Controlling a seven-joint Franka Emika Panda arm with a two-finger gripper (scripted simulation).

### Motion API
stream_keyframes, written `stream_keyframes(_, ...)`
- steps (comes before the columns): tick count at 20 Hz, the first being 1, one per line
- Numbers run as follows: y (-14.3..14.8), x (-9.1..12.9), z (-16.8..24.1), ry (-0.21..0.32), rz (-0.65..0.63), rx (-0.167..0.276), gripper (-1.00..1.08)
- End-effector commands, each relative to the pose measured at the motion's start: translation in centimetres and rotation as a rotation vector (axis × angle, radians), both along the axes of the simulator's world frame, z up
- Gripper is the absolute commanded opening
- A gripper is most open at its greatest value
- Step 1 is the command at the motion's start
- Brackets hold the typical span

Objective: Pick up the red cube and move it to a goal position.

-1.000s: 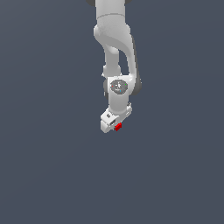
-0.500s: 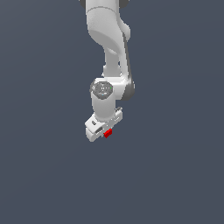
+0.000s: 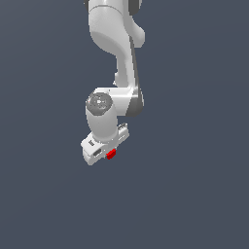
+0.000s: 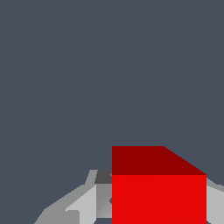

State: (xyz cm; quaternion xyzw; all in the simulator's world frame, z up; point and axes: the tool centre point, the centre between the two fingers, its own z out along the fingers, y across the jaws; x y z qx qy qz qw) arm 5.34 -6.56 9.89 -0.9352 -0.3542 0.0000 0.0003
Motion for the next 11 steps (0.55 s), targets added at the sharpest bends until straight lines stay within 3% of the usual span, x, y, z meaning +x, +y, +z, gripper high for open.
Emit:
stream_keyframes(1, -0.44, 0.60, 0.32, 0.000, 0.001, -0.001, -1.00)
stream_keyframes(11, -0.78, 1.11, 0.52, 0.000, 0.001, -0.001, -1.00)
